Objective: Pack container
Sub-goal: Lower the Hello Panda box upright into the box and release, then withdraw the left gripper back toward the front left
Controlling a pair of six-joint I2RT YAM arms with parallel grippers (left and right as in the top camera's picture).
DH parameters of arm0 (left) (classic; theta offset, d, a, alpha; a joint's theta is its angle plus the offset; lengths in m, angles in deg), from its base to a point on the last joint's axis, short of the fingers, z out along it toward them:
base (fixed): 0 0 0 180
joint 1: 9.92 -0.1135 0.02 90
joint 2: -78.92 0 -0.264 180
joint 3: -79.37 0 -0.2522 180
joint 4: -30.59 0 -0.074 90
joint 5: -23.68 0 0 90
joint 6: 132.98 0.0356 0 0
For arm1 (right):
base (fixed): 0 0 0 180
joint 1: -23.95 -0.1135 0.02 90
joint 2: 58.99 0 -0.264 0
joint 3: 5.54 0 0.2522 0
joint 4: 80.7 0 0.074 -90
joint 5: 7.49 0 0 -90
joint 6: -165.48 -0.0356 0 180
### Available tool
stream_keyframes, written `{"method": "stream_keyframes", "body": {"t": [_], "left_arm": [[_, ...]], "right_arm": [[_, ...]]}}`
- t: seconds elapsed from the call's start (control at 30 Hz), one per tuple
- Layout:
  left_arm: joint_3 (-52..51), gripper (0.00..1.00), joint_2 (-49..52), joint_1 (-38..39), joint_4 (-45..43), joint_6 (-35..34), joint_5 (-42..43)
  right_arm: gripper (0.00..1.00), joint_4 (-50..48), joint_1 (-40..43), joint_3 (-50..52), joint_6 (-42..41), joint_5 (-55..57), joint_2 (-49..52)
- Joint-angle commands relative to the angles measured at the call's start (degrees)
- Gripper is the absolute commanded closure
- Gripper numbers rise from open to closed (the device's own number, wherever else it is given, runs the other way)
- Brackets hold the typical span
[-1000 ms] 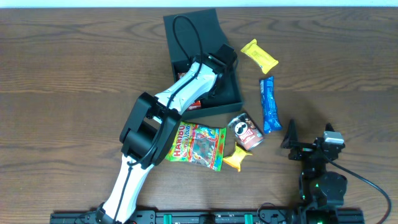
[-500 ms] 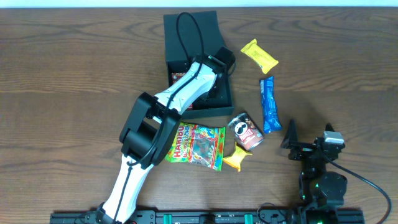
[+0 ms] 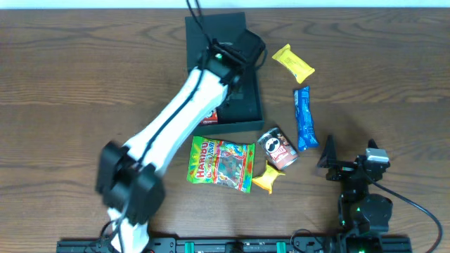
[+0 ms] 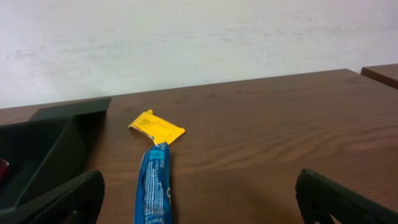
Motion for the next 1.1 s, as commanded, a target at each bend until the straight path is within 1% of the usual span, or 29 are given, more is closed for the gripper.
{"method": "stream_keyframes", "body": {"t": [0.0,0.13,0.23,0.33,0.47,0.57,0.6,0.67,0.7,0.77,0.83,0.9,0.93,0.97,1.07], "left_arm": [[1.11,0.94,-5.66,1.64,4.2,1.11,-0.39],[1.11,0.94,-11.85,4.76,11.5,-2.56,-0.39],[1.09,0.94,-15.89,8.5,14.95,-2.86,-0.42],[0.96,0.94,-20.09,12.9,16.04,-2.82,-4.37],[0.92,0.89,-24.72,17.29,18.75,-2.84,-9.49],[-0.09,0.84,-27.78,18.12,22.03,-2.89,-11.1],[-0.63,0.8,-28.61,18.1,22.73,-2.89,-11.1],[-2.97,0.69,-31.19,17.79,23.74,-2.86,-11.34],[-4.28,0.6,-32.46,17.51,23.82,-2.8,-11.37],[-8.28,0.34,-35.91,16.74,22.99,-1.46,-11.39],[-12.76,0.19,-39.63,15.8,20.48,0.9,-10.56],[-17.81,0.02,-43.74,14.56,16.57,4.42,-7.72],[-20.68,0.05,-46.05,13.55,14.19,6.58,-5.49],[-23.04,0.05,-47.91,12.63,12.52,7.76,-3.89],[-29.94,0.05,-53.09,9.49,9.55,7.87,-2.08]], "right_arm": [[0.01,0.24,0.26,0.09,-0.63,0.13,-0.35],[0.01,0.24,0.26,0.09,-0.63,0.13,-0.35],[0.01,0.24,0.26,0.09,-0.63,0.13,-0.35],[0.01,0.24,0.26,0.09,-0.63,0.13,-0.35],[0.01,0.24,0.26,0.09,-0.63,0.13,-0.35],[0.01,0.24,0.26,0.09,-0.63,0.13,-0.35],[0.01,0.24,0.26,0.09,-0.63,0.13,-0.35],[0.01,0.24,0.26,0.09,-0.63,0.13,-0.35],[0.01,0.24,0.26,0.09,-0.63,0.13,-0.35],[0.01,0.24,0.26,0.09,-0.63,0.13,-0.35],[0.01,0.24,0.26,0.09,-0.63,0.13,-0.35],[0.01,0.24,0.26,0.09,-0.63,0.13,-0.35],[0.01,0.22,0.26,0.09,-0.63,0.13,-0.35],[0.01,0.24,0.26,0.09,-0.63,0.13,-0.35],[0.01,0.24,0.26,0.09,-0.63,0.13,-0.35]]}}
